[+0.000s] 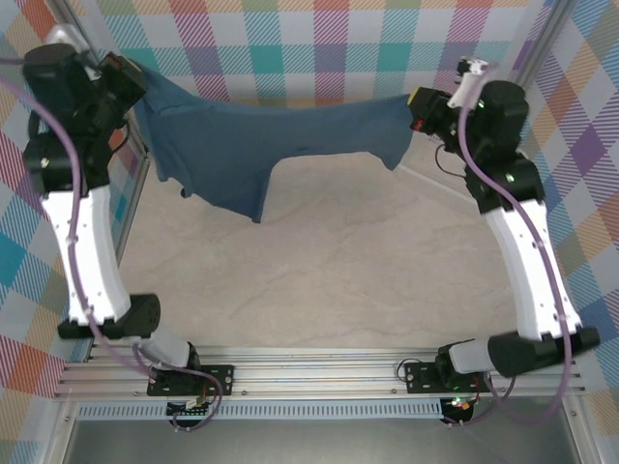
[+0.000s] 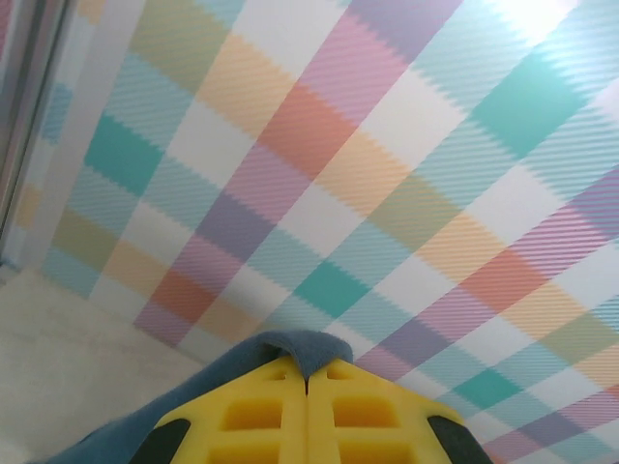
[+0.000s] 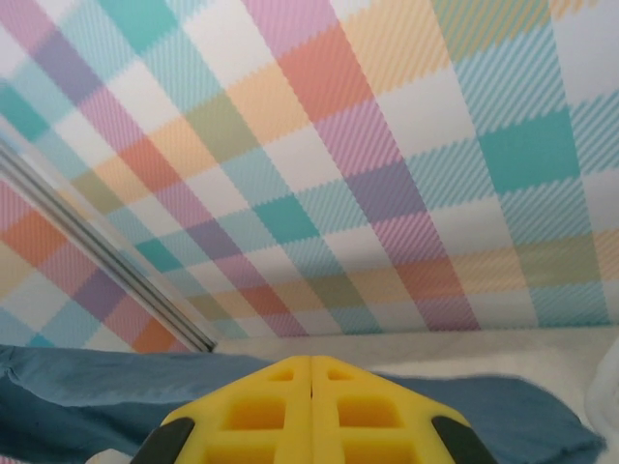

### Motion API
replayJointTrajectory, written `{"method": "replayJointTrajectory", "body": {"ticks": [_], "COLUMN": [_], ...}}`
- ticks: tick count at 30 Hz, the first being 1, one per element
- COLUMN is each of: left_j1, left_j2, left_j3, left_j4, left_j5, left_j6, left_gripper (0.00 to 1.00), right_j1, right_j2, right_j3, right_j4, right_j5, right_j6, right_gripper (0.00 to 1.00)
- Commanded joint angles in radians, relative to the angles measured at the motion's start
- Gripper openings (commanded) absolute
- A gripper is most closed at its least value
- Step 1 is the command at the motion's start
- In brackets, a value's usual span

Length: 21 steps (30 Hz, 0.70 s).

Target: Fold and stack the t-shirts

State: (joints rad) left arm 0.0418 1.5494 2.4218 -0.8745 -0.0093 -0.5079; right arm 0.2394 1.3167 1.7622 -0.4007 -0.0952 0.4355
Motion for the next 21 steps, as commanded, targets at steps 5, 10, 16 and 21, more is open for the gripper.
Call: {"method": "replayJointTrajectory", "body": {"ticks": [5, 10, 16, 21], "left_j1": [0.010, 0.010, 0.010, 0.005], "left_j2": [-0.199, -0.016, 0.314, 0.700], "left_j3": [-0.052, 0.118, 0.233, 0.432], "left_j4": [0.228, 0.153, 0.193, 0.212], "left_j5": [-0.082, -0.079, -0.045, 0.002], "left_j6": [0.030, 0.007, -0.018, -0.053], "left_gripper": [0.00, 0.00, 0.00, 0.05], "right_j1": [-0.002, -0.001, -0.010, -0.050], "right_j2": [-0.230, -0.140, 0.165, 0.544], "right_j3": [-0.042, 0.034, 0.159, 0.331], "right_j4": [0.089, 0.054, -0.008, -0.098], "right_j5": [-0.003, 0.015, 0.042, -0.011], "right_j6": [-0.038, -0.026, 0.022, 0.082], "right_gripper": [0.00, 0.00, 0.00, 0.00]}}
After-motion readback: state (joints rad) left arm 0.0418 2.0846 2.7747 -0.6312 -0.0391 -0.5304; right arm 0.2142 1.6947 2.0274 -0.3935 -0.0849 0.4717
